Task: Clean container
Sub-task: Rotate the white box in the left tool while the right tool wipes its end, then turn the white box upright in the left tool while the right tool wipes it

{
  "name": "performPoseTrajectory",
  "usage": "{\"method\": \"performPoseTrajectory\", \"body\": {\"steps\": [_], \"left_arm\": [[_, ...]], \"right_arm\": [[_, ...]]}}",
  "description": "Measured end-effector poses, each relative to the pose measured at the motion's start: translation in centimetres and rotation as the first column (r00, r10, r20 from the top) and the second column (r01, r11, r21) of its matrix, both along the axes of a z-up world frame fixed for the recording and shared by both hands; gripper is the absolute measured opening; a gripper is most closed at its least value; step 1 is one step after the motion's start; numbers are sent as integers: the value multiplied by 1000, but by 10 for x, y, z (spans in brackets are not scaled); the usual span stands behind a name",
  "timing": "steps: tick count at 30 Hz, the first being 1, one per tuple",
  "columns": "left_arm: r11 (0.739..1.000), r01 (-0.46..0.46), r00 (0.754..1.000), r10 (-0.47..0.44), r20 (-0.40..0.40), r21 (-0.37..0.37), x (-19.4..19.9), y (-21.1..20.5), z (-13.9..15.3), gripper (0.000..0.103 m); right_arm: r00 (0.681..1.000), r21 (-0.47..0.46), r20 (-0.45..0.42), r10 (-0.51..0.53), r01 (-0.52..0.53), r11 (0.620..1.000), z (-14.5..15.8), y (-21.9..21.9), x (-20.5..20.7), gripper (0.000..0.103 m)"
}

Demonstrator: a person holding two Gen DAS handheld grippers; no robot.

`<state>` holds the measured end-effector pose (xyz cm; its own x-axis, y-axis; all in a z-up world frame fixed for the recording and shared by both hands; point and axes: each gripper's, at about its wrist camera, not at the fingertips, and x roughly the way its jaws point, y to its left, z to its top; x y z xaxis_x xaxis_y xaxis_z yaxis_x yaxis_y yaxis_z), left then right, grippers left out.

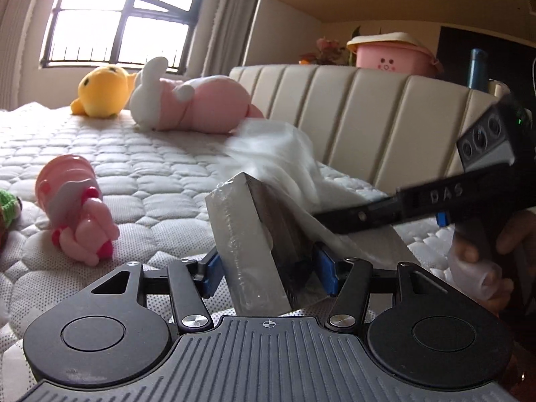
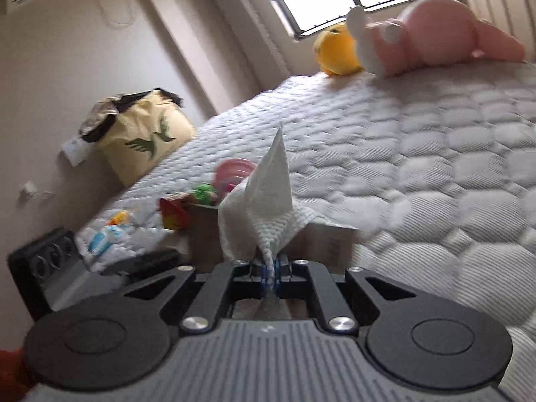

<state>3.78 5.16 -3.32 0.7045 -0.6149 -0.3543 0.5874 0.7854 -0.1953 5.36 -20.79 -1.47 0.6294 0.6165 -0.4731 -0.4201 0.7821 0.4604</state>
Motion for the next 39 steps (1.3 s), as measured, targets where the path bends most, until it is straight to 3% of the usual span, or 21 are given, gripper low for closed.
{"method": "performPoseTrajectory", "body": {"steps": [4,6,9,12,15,16,17,18,20,23,25,28,29,32,35,39], "left_arm": [[998,55,998,-55,-25,4,6,2,4,63],[996,94,994,-94,-62,-3,11,5,6,77],[992,115,978,-123,-171,-58,32,11,4,89],[981,67,917,-133,-377,-183,69,23,-10,93],[927,-83,805,-155,-573,-366,106,45,-32,91],[915,-109,793,-156,-589,-389,112,49,-32,88],[920,-116,797,-138,-588,-374,115,49,-29,74],[941,-102,821,-103,-561,-322,115,46,-24,56],[976,-50,884,-56,-464,-212,106,32,-14,58],[997,23,970,-42,-239,-80,73,8,6,58],[996,68,997,-66,-46,50,42,-13,18,58],[964,96,975,-141,171,249,1,-47,27,58],[950,104,966,-166,196,293,-7,-56,27,58],[924,142,963,-211,166,354,-12,-75,23,55],[923,159,966,-219,140,351,-9,-85,19,55],[929,173,963,-229,140,327,-8,-91,23,55]], "right_arm": [[992,-67,-62,-111,107,992,-20,-33,-2,6],[987,-64,-93,-130,124,990,-29,-45,-2,6],[986,-65,-111,-124,117,991,-39,-48,-2,6],[988,-69,-104,-112,105,992,-42,-45,-2,6],[990,-69,-94,-102,96,993,-36,-43,-3,6],[991,-69,-89,-103,97,993,-34,-43,-3,6],[991,-70,-85,-105,99,993,-31,-43,-3,6],[991,-71,-80,-106,101,992,-29,-44,-2,6],[990,-62,-65,-126,122,991,-23,-48,-2,6],[988,-38,-32,-153,152,988,-10,-56,-4,6],[987,-15,1,-162,162,987,2,-59,-7,6],[986,36,76,-147,145,989,28,-60,-18,6],[985,60,108,-133,127,990,39,-58,-23,6],[974,88,225,-30,10,996,74,-43,-46,6],[954,-38,288,87,-79,996,90,-11,-61,6],[956,-188,269,117,-67,980,83,15,-54,6]]}}
